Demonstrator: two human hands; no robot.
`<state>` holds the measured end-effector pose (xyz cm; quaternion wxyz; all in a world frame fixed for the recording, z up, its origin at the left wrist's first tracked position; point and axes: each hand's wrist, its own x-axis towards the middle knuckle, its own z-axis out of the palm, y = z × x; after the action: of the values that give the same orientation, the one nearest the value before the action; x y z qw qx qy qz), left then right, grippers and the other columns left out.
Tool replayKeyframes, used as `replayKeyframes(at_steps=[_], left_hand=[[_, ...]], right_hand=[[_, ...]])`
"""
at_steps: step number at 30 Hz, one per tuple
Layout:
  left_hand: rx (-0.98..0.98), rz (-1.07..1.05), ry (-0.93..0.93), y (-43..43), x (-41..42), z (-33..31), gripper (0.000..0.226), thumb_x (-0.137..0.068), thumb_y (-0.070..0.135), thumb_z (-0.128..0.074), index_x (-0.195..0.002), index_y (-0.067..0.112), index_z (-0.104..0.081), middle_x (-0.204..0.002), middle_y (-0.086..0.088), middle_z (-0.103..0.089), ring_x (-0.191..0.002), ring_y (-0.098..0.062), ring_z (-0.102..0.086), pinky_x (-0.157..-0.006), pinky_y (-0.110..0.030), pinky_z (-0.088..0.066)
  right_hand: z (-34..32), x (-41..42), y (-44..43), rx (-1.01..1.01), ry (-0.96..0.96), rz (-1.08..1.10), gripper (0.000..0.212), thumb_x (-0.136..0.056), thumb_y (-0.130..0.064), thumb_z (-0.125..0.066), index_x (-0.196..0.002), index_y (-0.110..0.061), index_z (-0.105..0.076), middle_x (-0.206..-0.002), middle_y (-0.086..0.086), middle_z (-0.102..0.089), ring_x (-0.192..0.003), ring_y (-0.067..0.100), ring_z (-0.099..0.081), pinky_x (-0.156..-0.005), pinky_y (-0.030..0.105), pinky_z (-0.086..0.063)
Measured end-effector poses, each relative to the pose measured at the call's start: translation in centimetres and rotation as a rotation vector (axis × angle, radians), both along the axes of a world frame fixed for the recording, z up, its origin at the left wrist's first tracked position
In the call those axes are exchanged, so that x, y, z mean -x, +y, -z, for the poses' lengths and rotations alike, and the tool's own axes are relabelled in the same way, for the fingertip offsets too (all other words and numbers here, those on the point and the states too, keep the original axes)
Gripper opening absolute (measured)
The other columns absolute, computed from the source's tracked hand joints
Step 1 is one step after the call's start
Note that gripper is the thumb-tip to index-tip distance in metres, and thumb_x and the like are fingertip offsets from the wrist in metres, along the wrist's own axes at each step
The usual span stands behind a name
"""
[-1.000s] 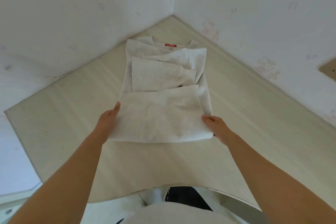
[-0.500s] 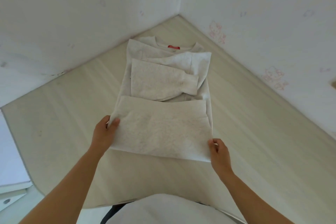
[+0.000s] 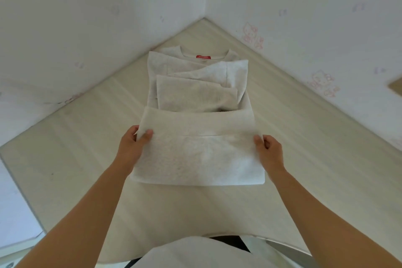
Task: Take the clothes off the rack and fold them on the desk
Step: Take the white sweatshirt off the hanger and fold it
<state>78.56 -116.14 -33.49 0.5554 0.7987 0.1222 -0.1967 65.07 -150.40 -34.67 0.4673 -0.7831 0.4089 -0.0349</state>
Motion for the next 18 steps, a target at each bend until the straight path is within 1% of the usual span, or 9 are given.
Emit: replayKeyframes(at_steps=[3,4,6,8,10,11,14,15,18], left_hand=[[-0.191,0.128,0.007,0.7,0.1,1.8,0.04,-0.086,0.032,-0.07,-0.12,0.015,-0.056,-0.107,0.0,-0.064,-0.097,-0.022,-0.061,-0.084,-0.036,-0.048],[-0.237,0.159,-0.016,1.0,0.3,2.3,0.038,-0.088,0.032,-0.067,-0.12,0.015,-0.056,-0.106,0.001,-0.062,-0.097,-0.021,-0.06,-0.083,-0.033,-0.046],[-0.317,0.187,-0.114,1.5,0.6,2.4,0.029,-0.095,0.029,-0.056,-0.122,0.016,-0.056,-0.105,0.002,-0.06,-0.096,-0.019,-0.058,-0.081,-0.031,-0.042],[-0.401,0.246,-0.246,2.4,1.1,2.7,0.029,-0.099,0.019,-0.046,-0.128,0.02,-0.052,-0.11,-0.001,-0.054,-0.098,-0.021,-0.057,-0.084,-0.035,-0.046],[-0.505,0.375,-0.332,3.5,1.8,3.1,0.046,-0.097,0.009,-0.043,-0.138,0.029,-0.043,-0.125,-0.003,-0.047,-0.105,-0.022,-0.053,-0.089,-0.043,-0.049],[-0.578,0.47,-0.376,4.2,2.2,3.2,0.057,-0.094,0.005,-0.044,-0.143,0.032,-0.037,-0.135,-0.003,-0.042,-0.113,-0.023,-0.049,-0.092,-0.045,-0.048],[-0.74,0.713,-0.478,5.3,2.8,3.5,0.081,-0.088,0.0,-0.048,-0.151,0.04,-0.016,-0.156,-0.003,-0.022,-0.137,-0.029,-0.031,-0.104,-0.05,-0.04],[-0.766,0.755,-0.494,5.4,2.7,3.4,0.086,-0.087,0.0,-0.05,-0.151,0.043,-0.012,-0.158,-0.003,-0.016,-0.141,-0.029,-0.025,-0.106,-0.051,-0.037],[-0.796,0.868,-0.506,5.5,2.3,3.5,0.096,-0.085,-0.002,-0.054,-0.149,0.049,-0.004,-0.161,0.002,0.0,-0.146,-0.024,-0.013,-0.113,-0.046,-0.029]], right_hand=[[0.8,0.6,-0.2,0.053,0.197,-0.138,0.024,-0.096,-0.032,-0.054,-0.105,-0.01,-0.059,-0.089,0.0,-0.06,-0.083,0.022,-0.057,-0.069,0.03,-0.04],[0.9,0.7,-0.4,0.082,0.2,-0.159,0.024,-0.097,-0.032,-0.052,-0.109,-0.012,-0.058,-0.094,-0.001,-0.06,-0.085,0.02,-0.057,-0.072,0.03,-0.041],[0.3,0.8,-0.5,0.135,0.131,-0.157,0.024,-0.098,-0.031,-0.051,-0.115,-0.015,-0.055,-0.099,-0.001,-0.061,-0.086,0.018,-0.058,-0.073,0.029,-0.043],[0.3,1.5,-1.3,0.253,0.099,-0.219,0.026,-0.098,-0.022,-0.05,-0.124,-0.019,-0.051,-0.108,0.001,-0.059,-0.092,0.019,-0.06,-0.075,0.031,-0.046],[0.6,2.6,-2.3,0.399,0.144,-0.365,0.042,-0.096,-0.009,-0.049,-0.135,-0.025,-0.043,-0.124,0.001,-0.052,-0.104,0.019,-0.058,-0.077,0.033,-0.049],[0.8,3.1,-2.7,0.443,0.177,-0.433,0.052,-0.095,-0.003,-0.049,-0.14,-0.028,-0.038,-0.132,-0.001,-0.047,-0.111,0.018,-0.055,-0.079,0.033,-0.051],[1.3,4.1,-3.1,0.524,0.233,-0.596,0.077,-0.088,0.008,-0.054,-0.148,-0.034,-0.027,-0.146,-0.006,-0.031,-0.124,0.016,-0.045,-0.075,0.025,-0.052],[1.5,4.3,-3.1,0.544,0.23,-0.629,0.082,-0.087,0.007,-0.058,-0.149,-0.036,-0.025,-0.148,-0.006,-0.028,-0.126,0.017,-0.044,-0.075,0.025,-0.053],[1.6,3.9,-2.7,0.559,0.226,-0.629,0.093,-0.083,-0.005,-0.069,-0.15,-0.042,-0.015,-0.154,-0.001,-0.018,-0.13,0.025,-0.043,-0.088,0.039,-0.055]])
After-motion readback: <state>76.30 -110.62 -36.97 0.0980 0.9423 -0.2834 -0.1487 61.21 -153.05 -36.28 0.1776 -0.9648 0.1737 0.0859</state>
